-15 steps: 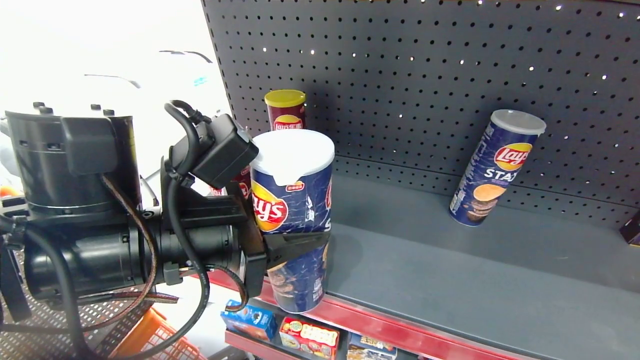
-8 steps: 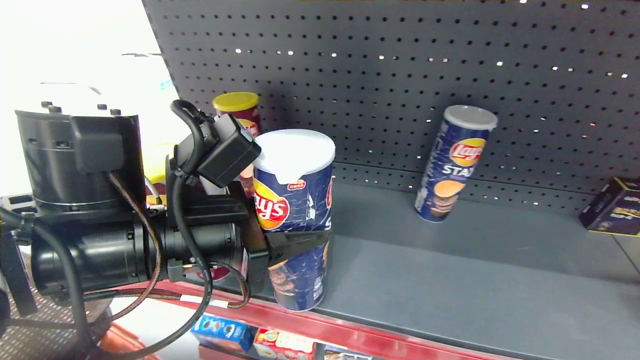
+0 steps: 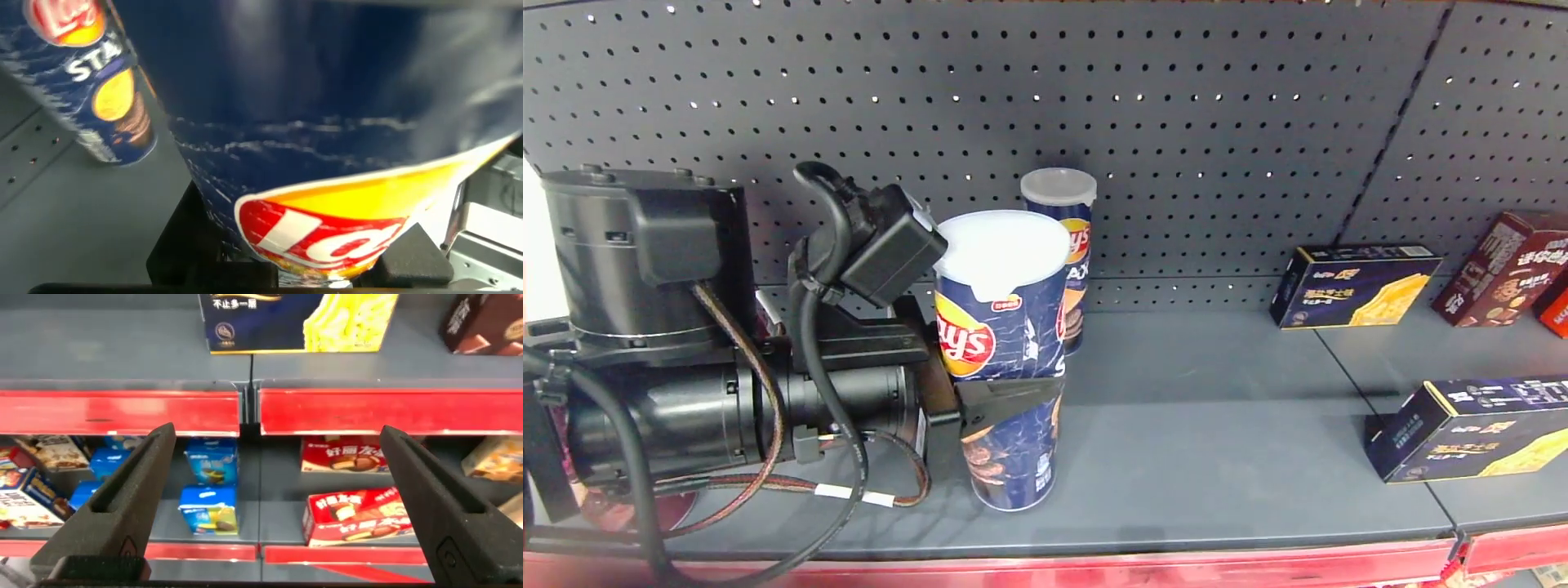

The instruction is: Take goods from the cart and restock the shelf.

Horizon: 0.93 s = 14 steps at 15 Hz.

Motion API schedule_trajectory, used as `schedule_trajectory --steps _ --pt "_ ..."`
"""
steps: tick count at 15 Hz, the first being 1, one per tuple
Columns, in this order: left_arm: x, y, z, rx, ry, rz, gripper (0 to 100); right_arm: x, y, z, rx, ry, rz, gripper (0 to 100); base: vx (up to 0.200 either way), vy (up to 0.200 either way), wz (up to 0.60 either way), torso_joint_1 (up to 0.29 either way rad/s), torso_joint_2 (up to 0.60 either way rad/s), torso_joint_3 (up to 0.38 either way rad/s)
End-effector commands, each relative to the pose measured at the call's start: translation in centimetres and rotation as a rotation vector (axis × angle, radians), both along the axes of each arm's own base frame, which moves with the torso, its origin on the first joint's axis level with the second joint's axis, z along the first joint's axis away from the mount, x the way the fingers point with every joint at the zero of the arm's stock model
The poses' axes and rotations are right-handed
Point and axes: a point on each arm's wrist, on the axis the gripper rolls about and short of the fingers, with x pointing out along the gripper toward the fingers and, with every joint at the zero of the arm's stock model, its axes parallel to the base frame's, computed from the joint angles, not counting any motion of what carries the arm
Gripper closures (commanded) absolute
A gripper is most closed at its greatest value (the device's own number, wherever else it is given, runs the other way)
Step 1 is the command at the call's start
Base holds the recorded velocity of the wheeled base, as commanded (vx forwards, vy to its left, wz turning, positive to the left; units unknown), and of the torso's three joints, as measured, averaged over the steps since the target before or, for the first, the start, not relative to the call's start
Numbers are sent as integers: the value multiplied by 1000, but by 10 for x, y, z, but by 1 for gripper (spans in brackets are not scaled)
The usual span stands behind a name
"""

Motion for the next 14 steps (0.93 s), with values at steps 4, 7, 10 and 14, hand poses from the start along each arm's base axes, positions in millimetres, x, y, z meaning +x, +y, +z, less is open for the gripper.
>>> schedule_trajectory --steps 4,7,10,14 --pt "-2 1 2 -6 -7 4 100 0 0 0 0 3 1 0 0 0 0 0 0 0" --pt "2 6 5 -13 -14 27 100 0 0 0 -1 5 1 0 0 0 0 0 0 0" --pt "3 10 6 -15 -20 41 100 0 0 0 -1 5 1 0 0 0 200 1 2 2" --pt "2 12 4 -11 -14 44 100 0 0 0 0 3 1 0 0 0 150 1 1 2"
